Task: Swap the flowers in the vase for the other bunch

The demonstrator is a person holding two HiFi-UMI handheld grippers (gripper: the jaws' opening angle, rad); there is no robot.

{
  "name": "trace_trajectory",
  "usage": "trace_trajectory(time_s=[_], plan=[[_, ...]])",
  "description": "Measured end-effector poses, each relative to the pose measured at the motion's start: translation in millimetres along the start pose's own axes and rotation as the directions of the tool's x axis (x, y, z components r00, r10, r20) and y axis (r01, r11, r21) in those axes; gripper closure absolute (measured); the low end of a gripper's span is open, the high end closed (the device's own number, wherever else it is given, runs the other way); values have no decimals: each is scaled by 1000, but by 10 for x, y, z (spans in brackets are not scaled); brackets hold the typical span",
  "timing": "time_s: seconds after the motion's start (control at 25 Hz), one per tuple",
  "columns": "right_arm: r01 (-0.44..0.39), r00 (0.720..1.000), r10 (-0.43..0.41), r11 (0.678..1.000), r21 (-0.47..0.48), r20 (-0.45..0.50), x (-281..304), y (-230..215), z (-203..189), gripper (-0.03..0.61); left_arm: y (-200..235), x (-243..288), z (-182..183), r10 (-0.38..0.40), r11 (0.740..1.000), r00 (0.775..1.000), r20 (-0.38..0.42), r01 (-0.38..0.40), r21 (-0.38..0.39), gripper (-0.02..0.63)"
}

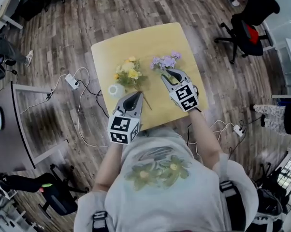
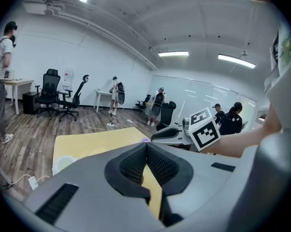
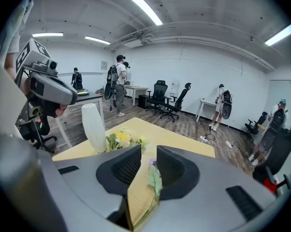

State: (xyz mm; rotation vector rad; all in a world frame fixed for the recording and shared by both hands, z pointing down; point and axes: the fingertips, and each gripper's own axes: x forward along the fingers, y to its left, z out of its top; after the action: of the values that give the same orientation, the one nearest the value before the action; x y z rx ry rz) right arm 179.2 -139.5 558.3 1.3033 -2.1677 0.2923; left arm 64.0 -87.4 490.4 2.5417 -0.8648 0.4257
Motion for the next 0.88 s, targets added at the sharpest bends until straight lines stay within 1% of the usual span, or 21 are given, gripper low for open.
trace_trajectory(time_s=[0.2, 0.4, 0.68, 0.88], plan=[[54, 998, -52, 997, 57, -21, -210, -240, -198, 495, -254, 226, 65, -58, 998, 998, -12, 58, 24, 595], [86, 996, -83, 988, 131, -34, -308, -436, -368, 495, -437, 446, 90, -99, 994, 994, -35, 101, 42, 595], [76, 996, -64, 960, 269, -54, -227, -556, -593, 495, -568, 680, 92, -112, 992, 991, -76, 116, 51, 595], [77, 995, -51, 940, 331, -85, -37, -573, -724, 480, -556, 772, 52, -113, 992, 988, -106, 119, 49, 595]])
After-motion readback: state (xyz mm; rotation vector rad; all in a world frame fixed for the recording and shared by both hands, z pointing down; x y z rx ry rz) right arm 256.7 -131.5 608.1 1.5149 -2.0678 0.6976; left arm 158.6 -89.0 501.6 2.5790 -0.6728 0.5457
